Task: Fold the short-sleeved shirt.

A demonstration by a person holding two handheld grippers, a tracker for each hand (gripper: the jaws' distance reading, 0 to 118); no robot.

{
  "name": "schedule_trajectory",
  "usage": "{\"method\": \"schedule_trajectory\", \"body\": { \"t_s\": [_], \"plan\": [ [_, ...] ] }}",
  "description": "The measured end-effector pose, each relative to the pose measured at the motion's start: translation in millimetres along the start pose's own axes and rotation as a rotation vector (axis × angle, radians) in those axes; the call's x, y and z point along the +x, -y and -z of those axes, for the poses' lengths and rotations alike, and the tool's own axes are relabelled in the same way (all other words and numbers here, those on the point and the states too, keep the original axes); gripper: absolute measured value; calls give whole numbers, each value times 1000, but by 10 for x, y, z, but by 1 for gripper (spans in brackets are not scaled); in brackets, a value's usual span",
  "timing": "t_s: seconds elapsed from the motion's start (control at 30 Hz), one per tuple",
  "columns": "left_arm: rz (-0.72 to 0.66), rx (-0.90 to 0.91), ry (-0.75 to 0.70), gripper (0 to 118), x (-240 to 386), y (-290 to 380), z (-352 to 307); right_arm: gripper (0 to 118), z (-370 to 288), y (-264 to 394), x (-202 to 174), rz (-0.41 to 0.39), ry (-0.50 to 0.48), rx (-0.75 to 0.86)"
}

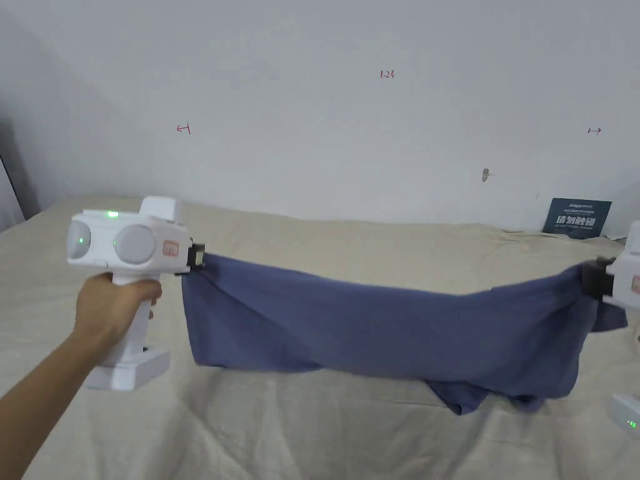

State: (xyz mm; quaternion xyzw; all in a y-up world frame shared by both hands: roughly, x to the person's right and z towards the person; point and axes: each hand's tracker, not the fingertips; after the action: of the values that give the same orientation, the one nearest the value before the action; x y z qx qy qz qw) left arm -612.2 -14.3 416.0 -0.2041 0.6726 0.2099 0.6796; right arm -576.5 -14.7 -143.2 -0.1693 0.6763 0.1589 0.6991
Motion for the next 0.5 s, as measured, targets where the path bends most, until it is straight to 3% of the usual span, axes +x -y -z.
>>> {"method": "schedule_trajectory", "body": {
  "t_s": [0.27, 0.5],
  "plan": [
    [-43, -90, 15, 1, -120, 746, -9, 1, -273, 771, -106, -17, -15, -66],
    [-74, -143, 20, 1, -264, 1308, -94, 1, -576, 1219, -113, 26, -30, -108]
  ]
}}
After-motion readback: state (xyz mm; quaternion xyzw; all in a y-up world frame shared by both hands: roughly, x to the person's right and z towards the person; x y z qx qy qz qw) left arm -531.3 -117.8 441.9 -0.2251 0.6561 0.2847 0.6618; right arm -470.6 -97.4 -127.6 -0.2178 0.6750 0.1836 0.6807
